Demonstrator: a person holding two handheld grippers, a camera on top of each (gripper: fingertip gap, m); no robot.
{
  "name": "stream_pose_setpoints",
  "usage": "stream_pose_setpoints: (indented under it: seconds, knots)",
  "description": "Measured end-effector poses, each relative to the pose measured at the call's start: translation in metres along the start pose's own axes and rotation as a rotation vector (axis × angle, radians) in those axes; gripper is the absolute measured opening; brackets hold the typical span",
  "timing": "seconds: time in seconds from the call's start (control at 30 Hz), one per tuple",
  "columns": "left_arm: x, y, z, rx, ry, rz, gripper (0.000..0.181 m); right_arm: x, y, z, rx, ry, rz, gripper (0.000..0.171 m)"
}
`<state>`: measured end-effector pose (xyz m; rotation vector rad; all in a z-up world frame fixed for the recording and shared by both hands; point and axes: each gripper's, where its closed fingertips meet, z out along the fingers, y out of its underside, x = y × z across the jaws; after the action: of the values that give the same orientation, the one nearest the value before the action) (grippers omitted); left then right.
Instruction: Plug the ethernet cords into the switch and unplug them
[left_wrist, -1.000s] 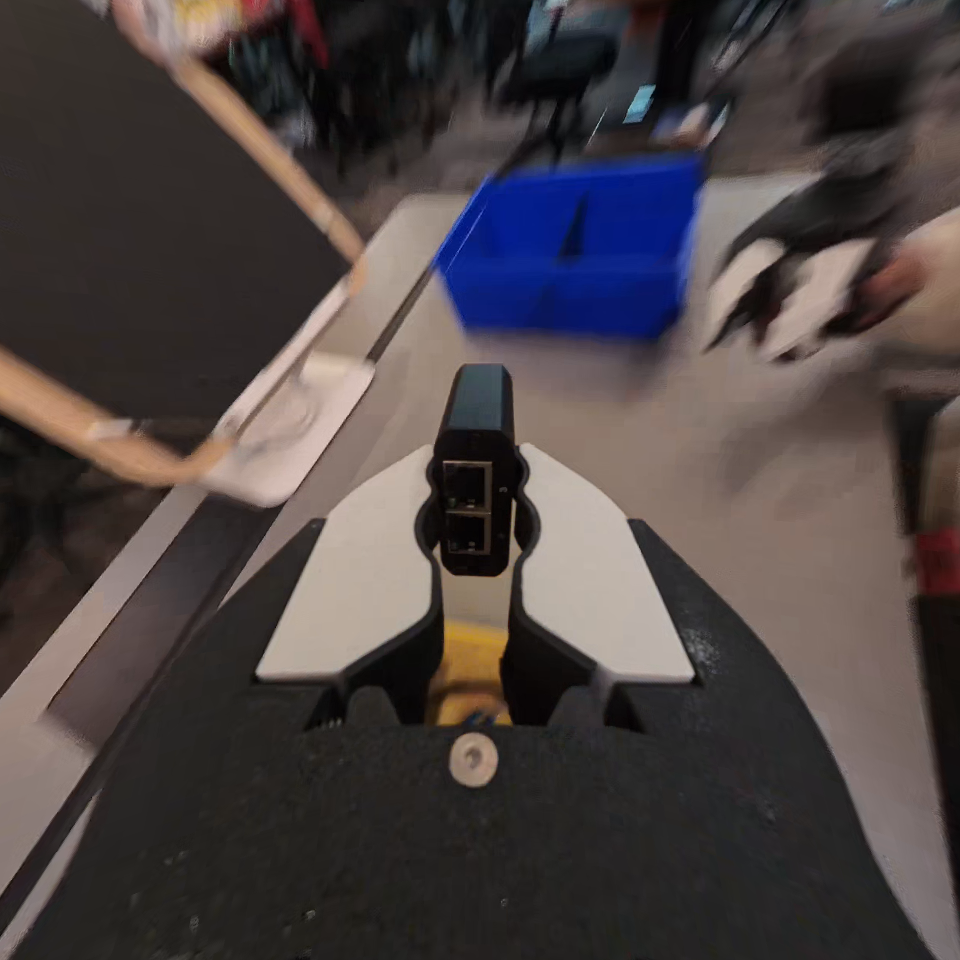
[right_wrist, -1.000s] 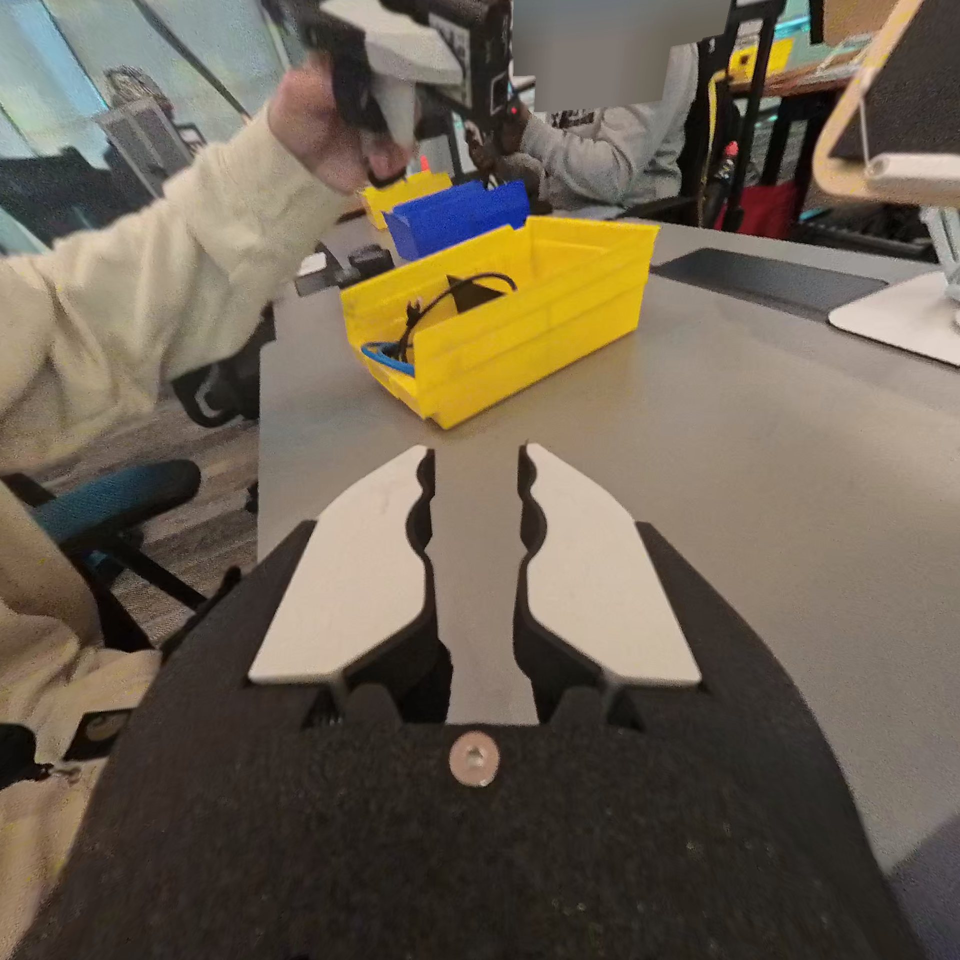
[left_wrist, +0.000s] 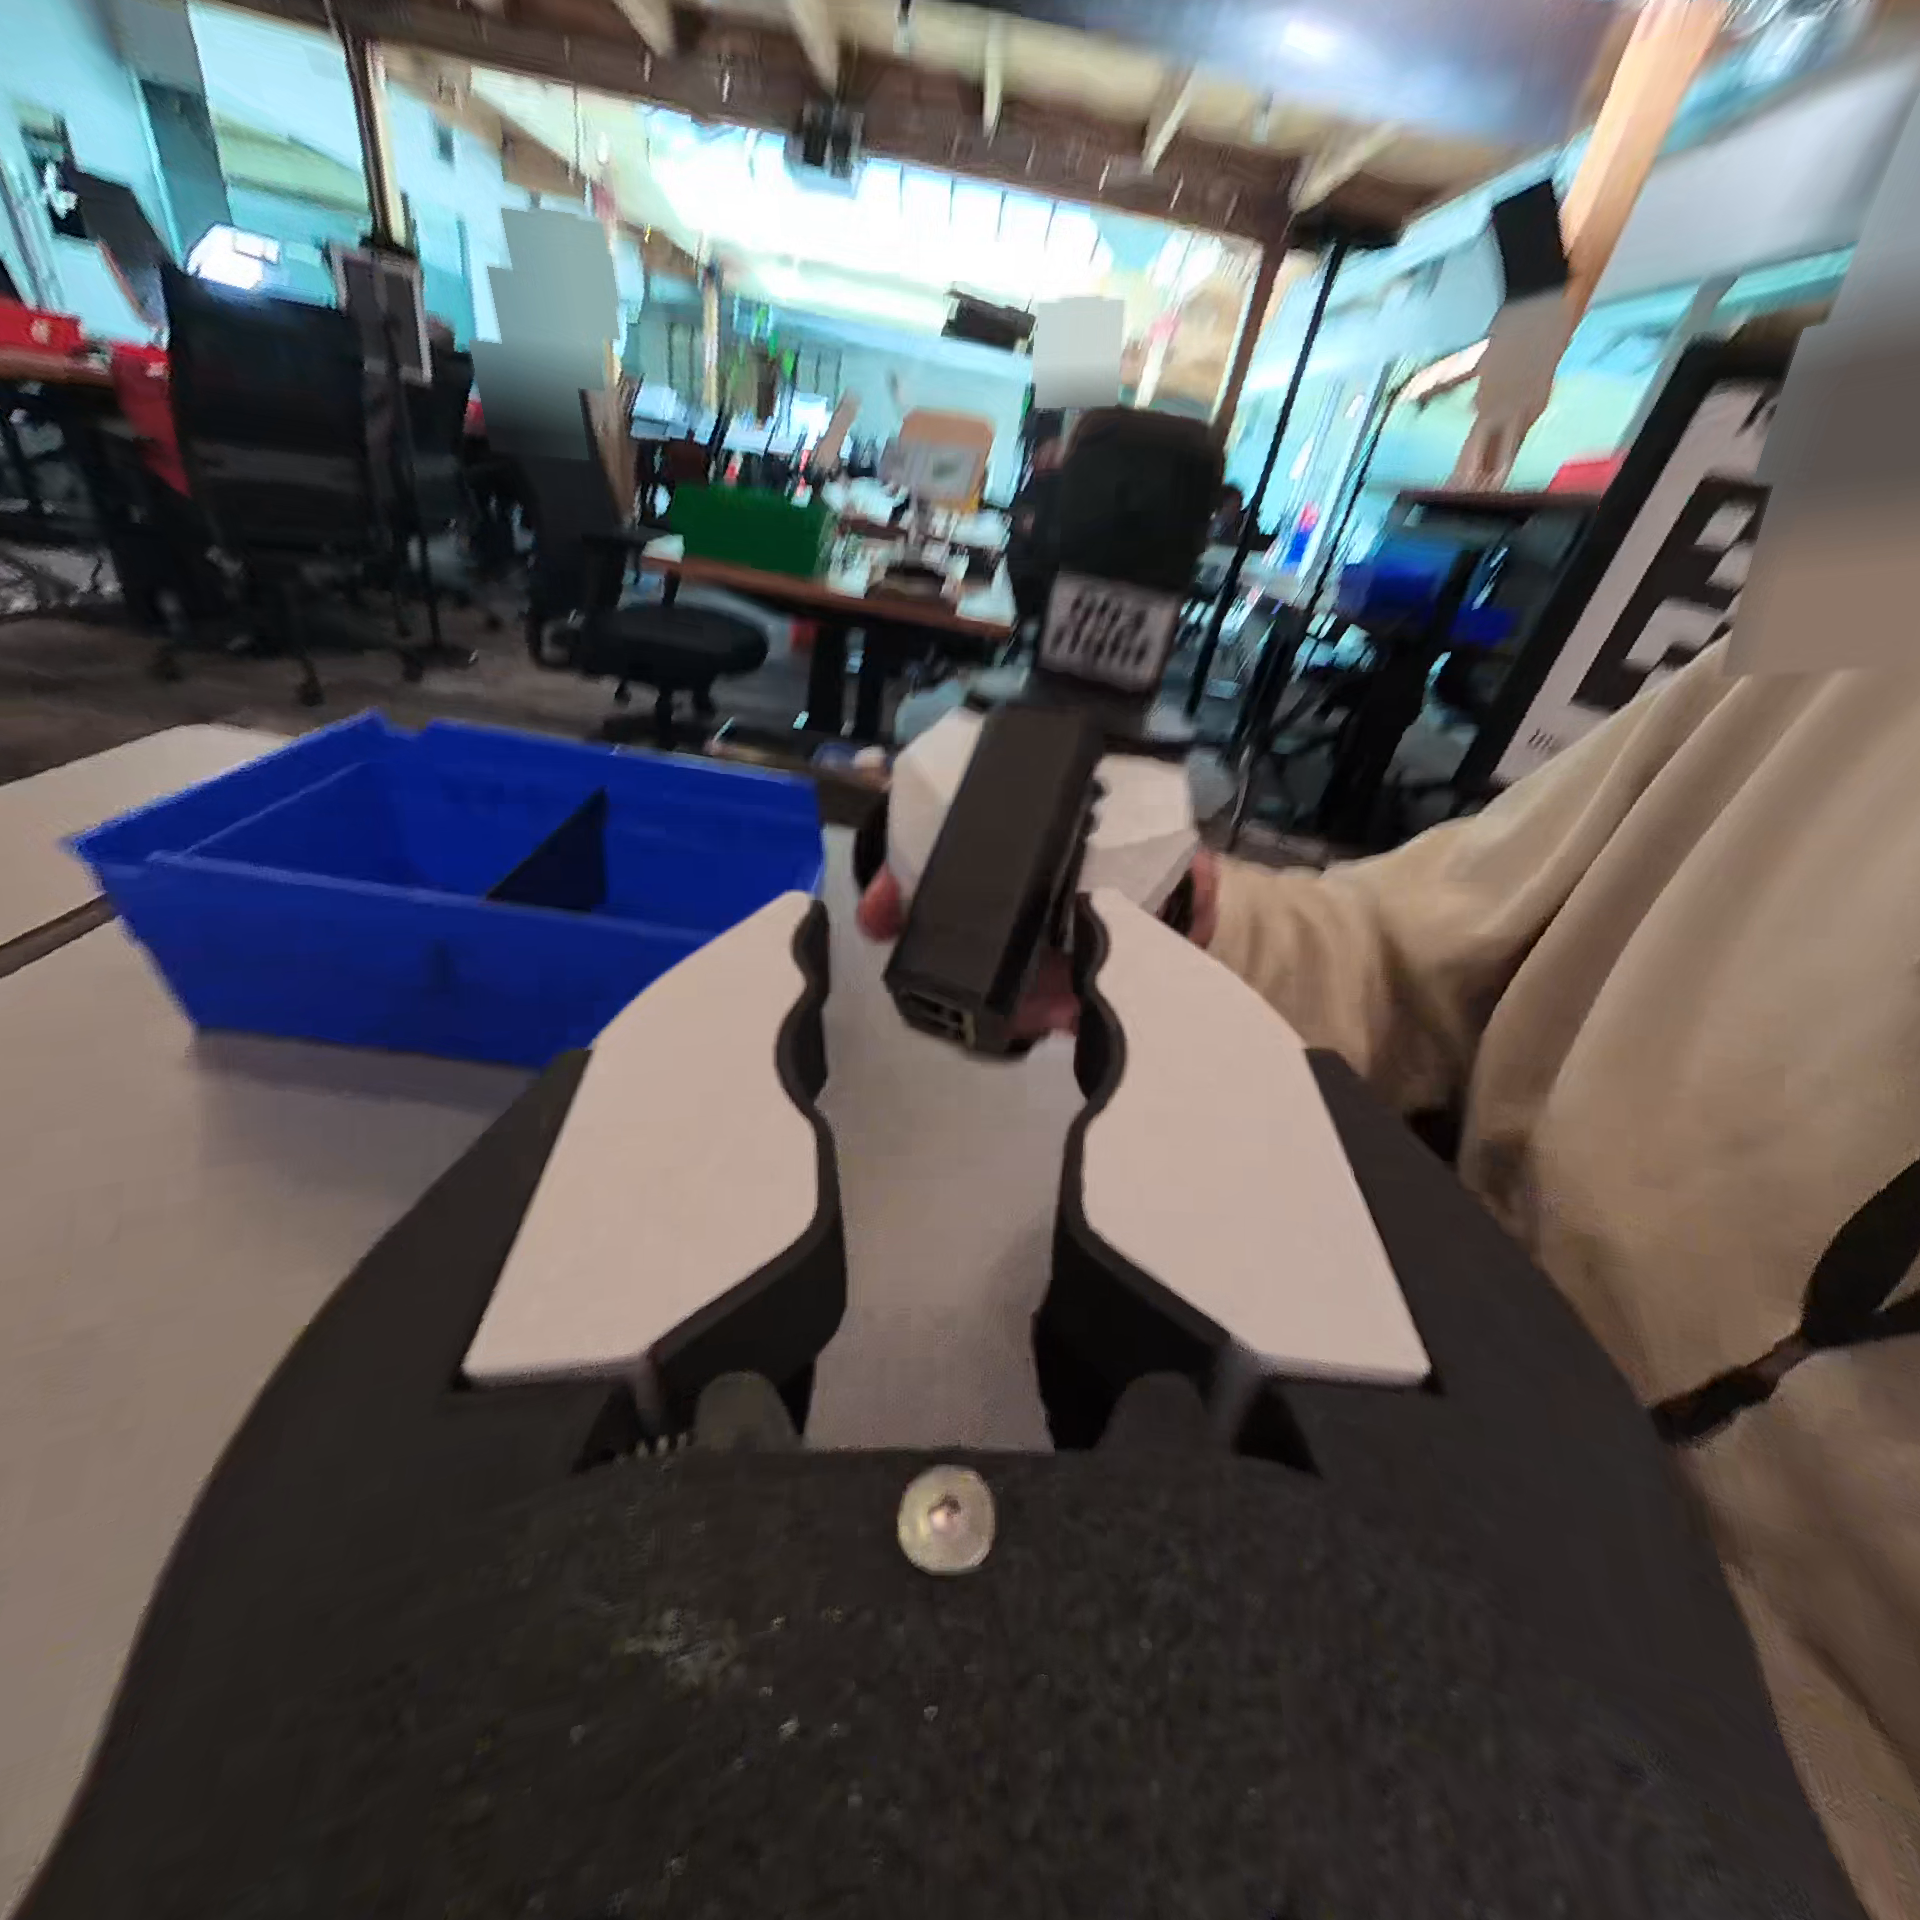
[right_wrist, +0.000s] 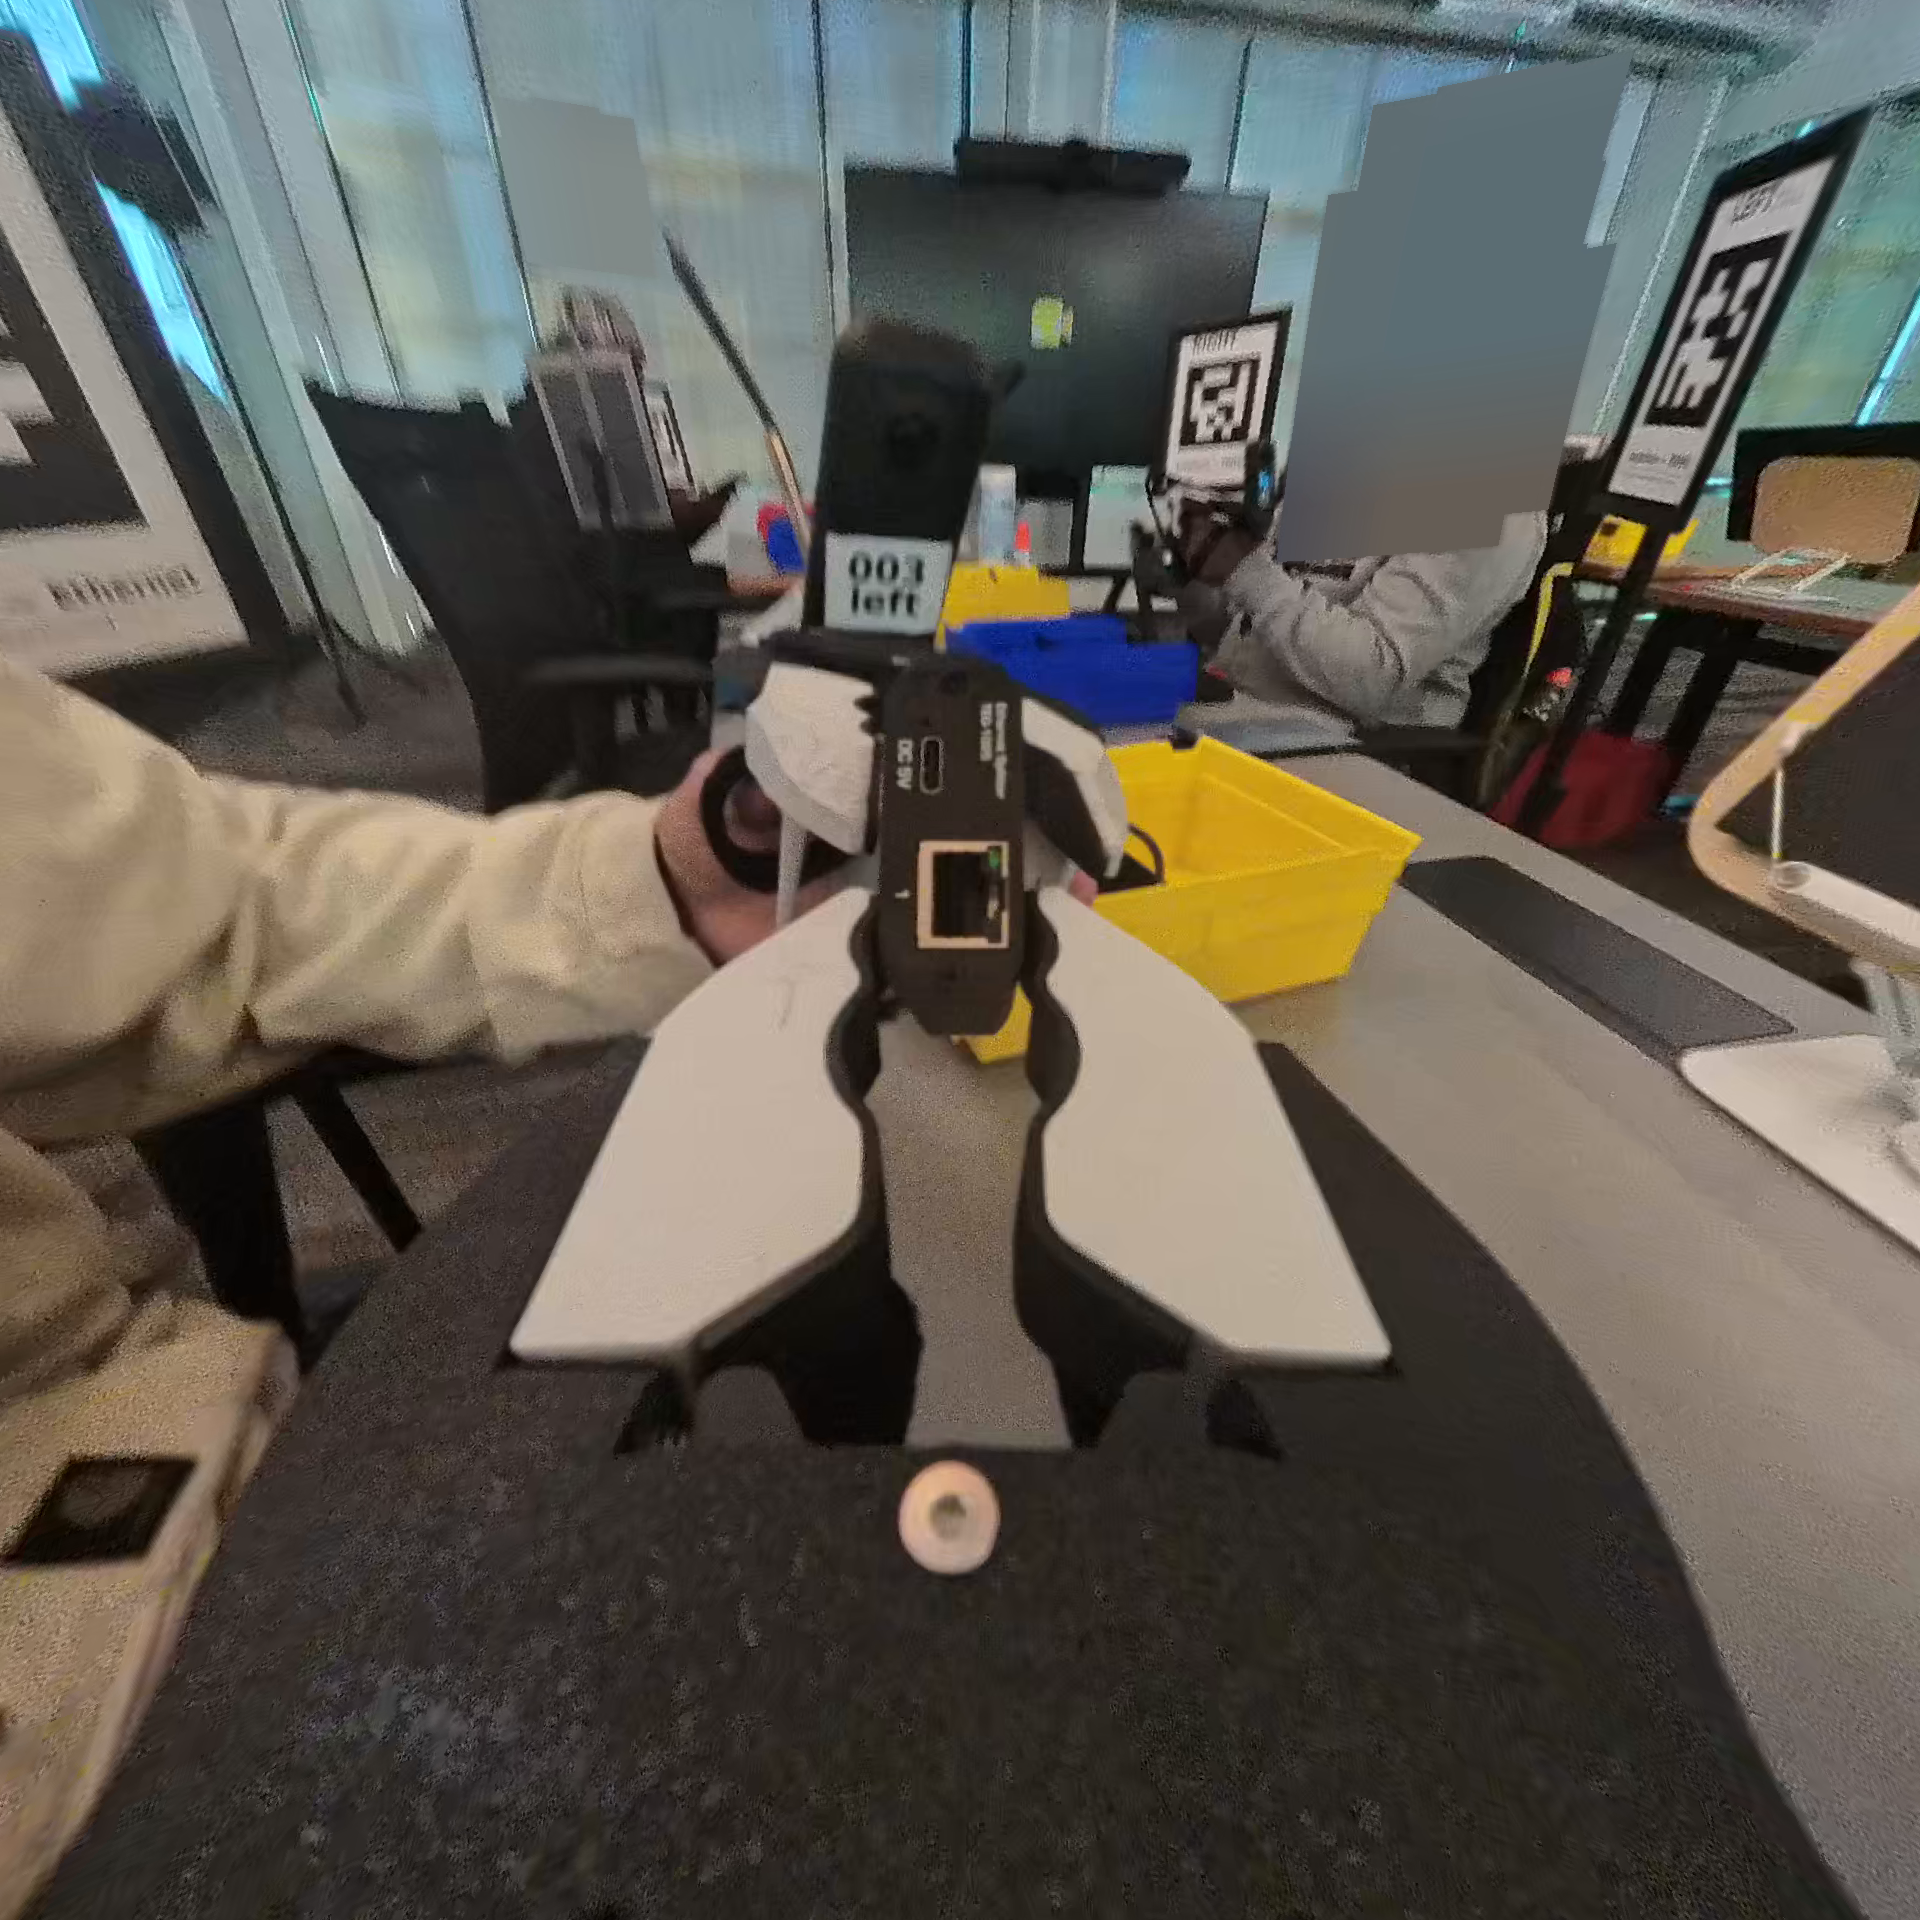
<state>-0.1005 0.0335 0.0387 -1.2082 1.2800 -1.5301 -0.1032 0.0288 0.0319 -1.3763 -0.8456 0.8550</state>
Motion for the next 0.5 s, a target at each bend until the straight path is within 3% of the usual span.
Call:
stream_pose_setpoints:
  seconds: [0.13,0.2,0.3,0.4,0.5]
  knots:
    - [-0.008,0.04,-0.007,-0.247,-0.067,0.129,0.049,-0.005,0.028,0.002,-0.292,0.014,-0.237,0.024]
    - [-0.006,0.061,-0.007,-0.369,-0.069,0.205,0.031,-0.006,0.036,0.004,-0.359,0.031,-0.317,0.024]
    - [0.002,0.086,-0.002,-0.482,-0.025,0.286,0.027,-0.021,0.032,0.01,-0.295,-0.037,-0.32,0.023]
    - [0.005,0.086,0.007,-0.421,-0.024,0.312,0.025,-0.024,0.024,0.012,-0.185,-0.036,-0.33,0.025]
    - [0.003,0.085,0.007,-0.403,-0.017,0.292,0.024,-0.018,0.03,0.006,-0.214,-0.047,-0.32,0.029]
